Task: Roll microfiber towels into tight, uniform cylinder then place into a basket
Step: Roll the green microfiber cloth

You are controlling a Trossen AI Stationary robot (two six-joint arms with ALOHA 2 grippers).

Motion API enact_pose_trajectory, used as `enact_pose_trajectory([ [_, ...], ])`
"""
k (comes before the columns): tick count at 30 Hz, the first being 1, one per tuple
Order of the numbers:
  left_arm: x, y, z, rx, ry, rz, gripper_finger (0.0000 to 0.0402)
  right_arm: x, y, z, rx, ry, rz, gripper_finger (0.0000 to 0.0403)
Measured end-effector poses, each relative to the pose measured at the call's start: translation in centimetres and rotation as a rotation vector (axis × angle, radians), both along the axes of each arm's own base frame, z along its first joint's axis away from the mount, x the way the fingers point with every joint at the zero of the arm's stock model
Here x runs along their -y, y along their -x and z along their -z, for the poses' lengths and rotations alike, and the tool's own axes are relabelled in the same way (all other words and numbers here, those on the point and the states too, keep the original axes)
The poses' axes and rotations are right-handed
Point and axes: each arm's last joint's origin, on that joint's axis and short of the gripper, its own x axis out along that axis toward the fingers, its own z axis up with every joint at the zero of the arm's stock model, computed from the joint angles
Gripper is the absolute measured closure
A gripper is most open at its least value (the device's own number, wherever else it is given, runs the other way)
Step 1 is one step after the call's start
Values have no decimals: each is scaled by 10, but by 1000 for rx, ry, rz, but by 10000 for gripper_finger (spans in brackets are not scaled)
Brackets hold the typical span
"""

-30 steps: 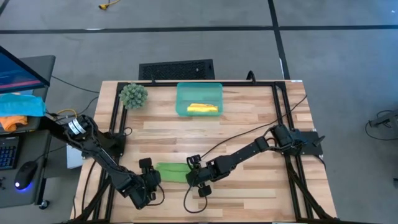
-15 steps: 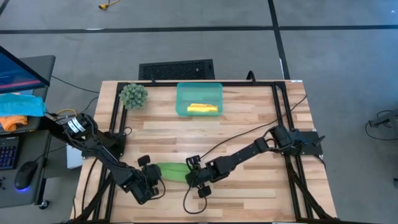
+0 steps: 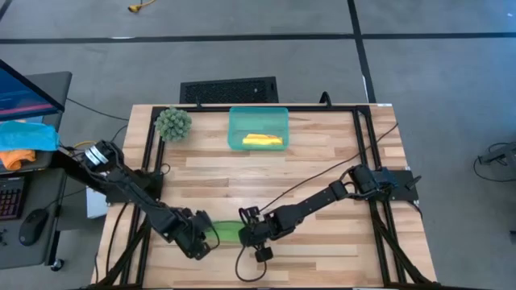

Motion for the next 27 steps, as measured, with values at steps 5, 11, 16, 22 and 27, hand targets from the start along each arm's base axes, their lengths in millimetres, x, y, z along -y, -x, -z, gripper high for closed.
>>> enact_pose_trajectory([
  [5, -12, -9, -8, -124, 194, -79, 382, -6, -5, -12, -39, -167, 61, 356],
  [11, -34, -23, -10, -277, 378, -141, 374, -10, -9, -21, -53, -262, 169, 356],
  [16, -58, -29, -9, -378, 413, -235, 374, -5, -11, -22, -100, -346, 310, 356],
  [22, -70, -33, -9, -425, 458, -320, 373, -2, -13, -14, -121, -348, 334, 356],
  [27, -76, -30, -2, -466, 450, -365, 373, 4, -17, -5, -134, -344, 356, 356],
])
